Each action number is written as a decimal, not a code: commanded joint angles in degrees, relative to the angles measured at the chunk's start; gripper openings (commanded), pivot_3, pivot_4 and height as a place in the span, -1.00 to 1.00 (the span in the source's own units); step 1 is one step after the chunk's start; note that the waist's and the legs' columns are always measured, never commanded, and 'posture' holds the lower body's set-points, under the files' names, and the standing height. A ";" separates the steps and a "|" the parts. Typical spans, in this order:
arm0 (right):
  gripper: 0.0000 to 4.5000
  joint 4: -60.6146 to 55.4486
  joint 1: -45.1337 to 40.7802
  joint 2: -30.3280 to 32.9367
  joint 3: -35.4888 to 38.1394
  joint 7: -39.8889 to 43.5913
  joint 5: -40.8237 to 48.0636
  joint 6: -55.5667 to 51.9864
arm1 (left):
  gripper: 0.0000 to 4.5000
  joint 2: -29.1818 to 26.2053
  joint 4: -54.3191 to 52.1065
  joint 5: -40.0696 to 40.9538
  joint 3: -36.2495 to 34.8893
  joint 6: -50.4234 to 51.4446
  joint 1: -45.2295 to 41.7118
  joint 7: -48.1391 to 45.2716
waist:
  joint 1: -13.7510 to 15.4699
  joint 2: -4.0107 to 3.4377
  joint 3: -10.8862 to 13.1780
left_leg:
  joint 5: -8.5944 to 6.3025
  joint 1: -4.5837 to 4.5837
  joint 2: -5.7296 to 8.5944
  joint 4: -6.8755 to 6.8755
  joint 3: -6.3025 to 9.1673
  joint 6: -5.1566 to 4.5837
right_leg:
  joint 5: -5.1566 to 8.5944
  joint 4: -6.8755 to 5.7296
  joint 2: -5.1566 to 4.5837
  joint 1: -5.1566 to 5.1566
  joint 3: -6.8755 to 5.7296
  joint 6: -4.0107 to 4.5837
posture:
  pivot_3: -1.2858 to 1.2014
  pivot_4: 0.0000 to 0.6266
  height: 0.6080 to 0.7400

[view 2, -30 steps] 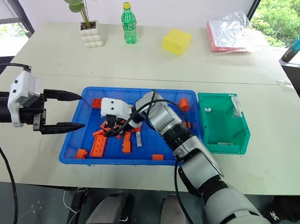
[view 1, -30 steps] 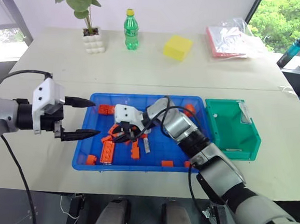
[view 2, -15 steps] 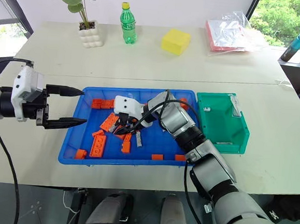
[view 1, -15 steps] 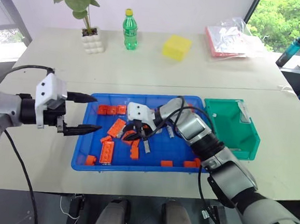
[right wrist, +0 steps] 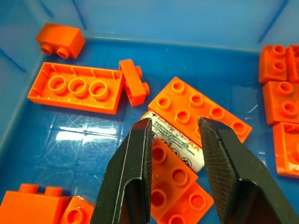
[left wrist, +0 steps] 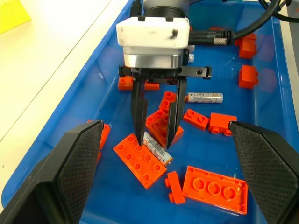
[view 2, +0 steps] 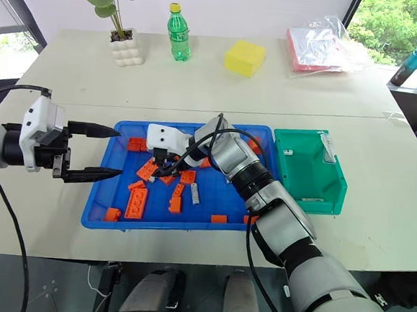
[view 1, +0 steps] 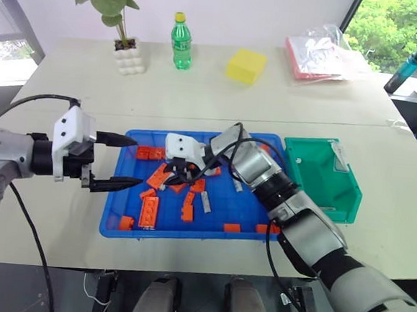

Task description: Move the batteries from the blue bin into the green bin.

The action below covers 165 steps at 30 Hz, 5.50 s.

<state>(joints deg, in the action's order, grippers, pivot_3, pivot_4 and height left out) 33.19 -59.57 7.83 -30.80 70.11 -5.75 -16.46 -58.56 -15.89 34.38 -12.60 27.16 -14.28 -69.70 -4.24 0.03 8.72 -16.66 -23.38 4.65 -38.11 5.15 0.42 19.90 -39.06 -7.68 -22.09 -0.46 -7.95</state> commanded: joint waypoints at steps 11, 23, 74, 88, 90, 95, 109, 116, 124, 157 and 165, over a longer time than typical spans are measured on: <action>-0.30 -2.97 0.80 -0.53 -1.12 0.93 -1.49 1.40 | 1.00 -0.49 -0.40 -0.09 -0.95 -0.75 -1.54 -0.06 | -0.05 0.00 0.00 | 0.00 -0.01 0.02 0.01 0.00 0.00 | 0.00 -0.08 -0.02 -0.12 0.02 0.00 | 0.03 -0.52 0.82; -0.30 4.37 -1.21 -1.37 -4.94 -4.20 -9.27 15.25 | 1.00 -0.52 0.41 -0.28 -0.20 -0.46 -3.41 -0.26 | -0.21 0.01 -0.01 | 0.00 -0.01 0.03 0.00 0.01 0.00 | 0.00 -0.09 -0.01 -0.13 0.02 0.00 | 0.03 -0.52 0.82; 0.16 -50.24 39.49 45.38 56.40 -16.29 22.55 -50.48 | 1.00 9.49 -0.40 3.19 4.09 2.15 -5.93 2.17 | 1.83 0.01 0.00 | -0.03 -0.02 0.07 -0.06 -0.39 -0.10 | 0.00 0.14 -0.12 0.38 0.27 0.00 | 0.03 -0.52 0.82; 0.60 -56.51 20.92 35.52 37.19 -19.41 38.26 -57.15 | 1.00 9.04 -3.19 2.52 3.70 1.43 -3.28 2.61 | 1.79 -0.01 0.01 | -0.03 -0.01 -0.15 0.00 -0.32 -0.09 | 0.00 0.87 0.04 0.62 0.22 0.00 | 0.03 -0.52 0.82; 0.60 -56.02 20.99 32.11 32.98 -22.30 37.77 -58.10 | 1.00 9.11 -3.28 2.42 3.69 1.44 -3.43 2.92 | 2.07 0.00 0.02 | -0.03 -0.04 -0.11 -0.02 -0.29 -0.09 | 0.00 0.86 0.01 0.64 0.22 0.00 | 0.03 -0.52 0.82; 0.60 -56.23 22.63 28.37 24.80 -25.76 38.04 -59.60 | 1.00 8.52 -3.84 2.55 3.18 1.50 -3.08 2.96 | 2.60 0.00 0.02 | -0.03 -0.05 0.02 -0.05 -0.12 -0.09 | 0.00 0.86 -0.02 0.64 0.21 0.00 | 0.03 -0.52 0.82; 0.60 -49.70 23.63 22.93 12.11 -31.29 34.13 -56.15 | 1.00 8.44 -5.55 2.62 3.82 1.67 -2.38 3.74 | 1.71 0.00 0.01 | -0.03 -0.04 0.01 -0.02 -0.11 -0.09 | 0.00 0.83 0.01 0.62 0.21 0.00 | 0.03 -0.52 0.82; 0.60 -49.04 23.10 21.44 11.33 -32.15 33.74 -55.95 | 1.00 8.24 -5.22 2.63 3.79 1.74 -2.88 3.67 | 1.74 0.01 0.01 | -0.03 -0.03 0.01 -0.03 -0.09 -0.09 | 0.00 0.83 0.01 0.64 0.20 0.00 | 0.03 -0.52 0.82; 0.21 -52.91 23.72 23.46 9.48 -33.71 32.09 -55.76 | 1.00 8.67 -4.33 2.25 4.18 1.15 -3.55 3.48 | 1.76 0.01 0.01 | -0.03 -0.02 0.01 -0.03 -0.09 -0.09 | 0.00 0.82 0.01 0.64 0.20 0.00 | 0.03 -0.52 0.82; -0.97 -53.87 34.85 51.33 48.75 -27.36 40.55 -58.08 | 1.00 12.46 4.30 -1.25 9.33 -3.55 -10.73 0.18 | 2.90 0.03 0.01 | -0.04 -0.05 -0.01 -0.02 -0.32 -0.11 | 0.00 0.85 -0.01 0.71 0.21 0.00 | 0.03 -0.52 0.82; 0.30 -53.10 32.54 51.20 45.32 -28.98 38.90 -52.48 | 1.00 13.22 4.76 -1.46 9.90 -3.73 -11.61 -0.66 | 3.13 0.03 0.01 | -0.04 -0.05 -0.02 -0.04 -0.30 -0.11 | 0.00 0.86 0.00 0.71 0.21 0.00 | 0.03 -0.52 0.82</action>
<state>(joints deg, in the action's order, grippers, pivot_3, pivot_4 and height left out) -18.74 -24.04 59.02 13.98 40.75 32.26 -69.88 -45.08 -9.98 32.96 -2.37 24.26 -25.51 -69.96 -1.11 0.06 8.73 -16.71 -23.43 4.63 -38.16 4.85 0.30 19.90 -38.19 -7.68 -21.38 -0.25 -7.95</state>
